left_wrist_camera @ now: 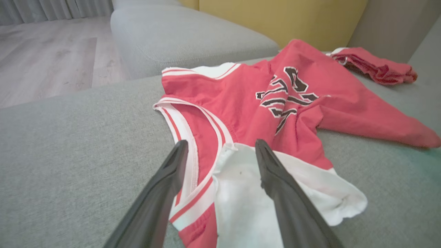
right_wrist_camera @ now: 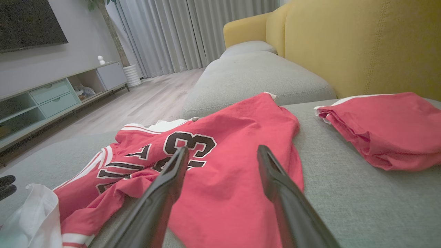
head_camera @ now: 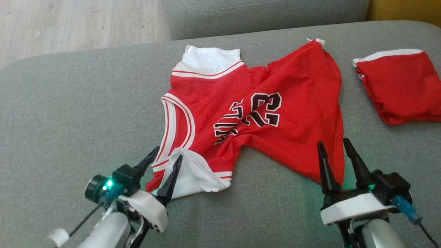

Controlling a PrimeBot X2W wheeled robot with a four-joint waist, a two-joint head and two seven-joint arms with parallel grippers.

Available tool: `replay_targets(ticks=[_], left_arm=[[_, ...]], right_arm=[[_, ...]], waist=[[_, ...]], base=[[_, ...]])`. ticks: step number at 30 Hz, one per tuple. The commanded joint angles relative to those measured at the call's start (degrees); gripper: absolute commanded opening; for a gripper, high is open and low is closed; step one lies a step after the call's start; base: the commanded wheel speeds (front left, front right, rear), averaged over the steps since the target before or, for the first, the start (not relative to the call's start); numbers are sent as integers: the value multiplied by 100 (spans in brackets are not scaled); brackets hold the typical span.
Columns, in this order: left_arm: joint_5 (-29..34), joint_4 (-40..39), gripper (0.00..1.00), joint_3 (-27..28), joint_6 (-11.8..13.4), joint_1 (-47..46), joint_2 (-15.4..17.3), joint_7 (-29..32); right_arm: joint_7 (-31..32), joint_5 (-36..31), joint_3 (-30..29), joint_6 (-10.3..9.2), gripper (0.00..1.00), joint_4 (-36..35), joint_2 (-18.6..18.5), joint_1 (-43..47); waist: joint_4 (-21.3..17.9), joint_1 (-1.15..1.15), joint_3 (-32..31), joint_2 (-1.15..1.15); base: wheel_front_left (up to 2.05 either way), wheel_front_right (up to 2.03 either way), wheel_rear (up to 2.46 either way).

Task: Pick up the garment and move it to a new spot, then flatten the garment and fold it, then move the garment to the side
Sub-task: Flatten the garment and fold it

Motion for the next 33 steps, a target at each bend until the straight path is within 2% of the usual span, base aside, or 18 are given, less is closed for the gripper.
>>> replay_targets(ticks=[1, 8, 13, 14, 15, 22, 25, 29, 33], left_arm=[[55, -85, 100, 153, -30, -284, 180, 43], [61, 252, 100, -141, -248, -651, 276, 403], [44, 401, 100, -329, -323, -878, 287, 402], [38, 417, 38, -379, -335, -914, 291, 392], [31, 428, 0, -428, -345, -947, 298, 378], [8, 348, 0, -697, -374, -1084, 417, 172], [1, -56, 0, -930, -381, -1098, 618, -76], [-83, -805, 0, -1476, -383, -1074, 1066, -107], [-264, -1732, 0, -2571, -383, -1095, 1815, 195]], right_arm=[[-62, -15, 133, -4, 100, -157, -21, -234], [-62, 13, 159, -4, 100, -144, -21, -333], [-62, 30, 164, -4, 100, -148, -21, -358], [-62, 31, 164, -4, 100, -146, -21, -360], [-62, 33, 161, -4, 100, -143, -21, -362], [-62, 41, 120, -4, 100, -101, -21, -340], [-62, 51, 79, -4, 100, -55, -21, -302], [-62, 66, 46, -4, 100, -17, -21, -244], [-62, 93, 48, -4, 100, 12, -21, -202]], waist=[[-22, -1, 28, 0], [-115, -1, 154, 0], [-169, -1, 212, 0], [-178, -1, 218, 0], [-183, -1, 221, 0], [-159, -1, 139, 0], [-91, -1, -5, 0], [10, -1, -154, 0], [118, -1, -252, 0]], base=[[0, 0, 0], [0, 0, 0], [0, 0, 0], [0, 0, 0], [0, 0, 0], [0, 0, 0], [0, 0, 0], [0, 0, 0], [0, 0, 0]])
